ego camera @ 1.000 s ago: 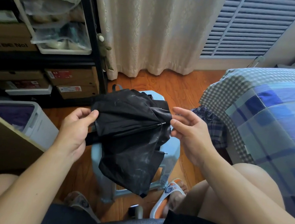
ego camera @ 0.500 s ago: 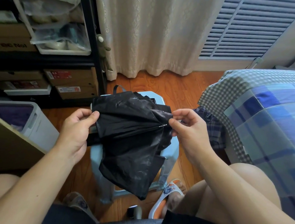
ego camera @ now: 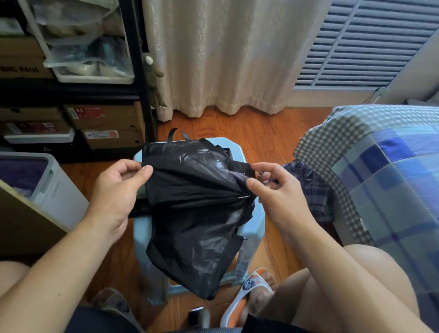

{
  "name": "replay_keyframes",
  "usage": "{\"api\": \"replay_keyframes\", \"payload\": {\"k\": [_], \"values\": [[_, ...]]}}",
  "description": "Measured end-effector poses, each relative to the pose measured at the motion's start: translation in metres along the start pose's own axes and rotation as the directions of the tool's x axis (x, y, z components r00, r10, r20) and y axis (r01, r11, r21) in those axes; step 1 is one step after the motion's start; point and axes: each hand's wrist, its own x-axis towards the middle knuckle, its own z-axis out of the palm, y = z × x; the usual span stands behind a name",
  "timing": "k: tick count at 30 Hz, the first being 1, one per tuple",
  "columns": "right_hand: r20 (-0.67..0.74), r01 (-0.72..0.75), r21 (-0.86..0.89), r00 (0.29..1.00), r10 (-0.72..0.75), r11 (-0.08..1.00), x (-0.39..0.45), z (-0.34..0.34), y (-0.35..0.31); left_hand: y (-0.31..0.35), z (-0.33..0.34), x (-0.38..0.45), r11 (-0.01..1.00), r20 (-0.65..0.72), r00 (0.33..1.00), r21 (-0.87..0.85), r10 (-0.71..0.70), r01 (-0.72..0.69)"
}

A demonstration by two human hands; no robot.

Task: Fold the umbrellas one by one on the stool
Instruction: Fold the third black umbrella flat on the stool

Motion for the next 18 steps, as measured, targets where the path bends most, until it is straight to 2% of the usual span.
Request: {"api": "replay_keyframes", "payload": {"k": [4,10,14,18], "values": [[0.041,-0.014,-0.151,0.999,0.020,0.988,0.011,0.001,-0.006,0.010,0.007,0.017,0.996,0.016,1.000,-0.091,-0.010,0.011],[0.165,-0.036,-0.230,0.983,0.075,0.973,0.018,-0.008,-0.014,0.013,0.014,0.048,0.974,0.030,0.998,-0.216,-0.058,0.063],[-0.015,0.035,-0.211,0.999,-0.039,0.977,0.022,-0.001,-0.005,0.004,0.018,0.056,0.961,0.013,0.994,-0.253,-0.111,0.111],[-0.033,0.042,-0.150,0.998,-0.048,0.988,0.027,0.005,-0.002,0.001,0.020,0.059,0.954,-0.010,0.992,-0.276,-0.127,0.120]]}}
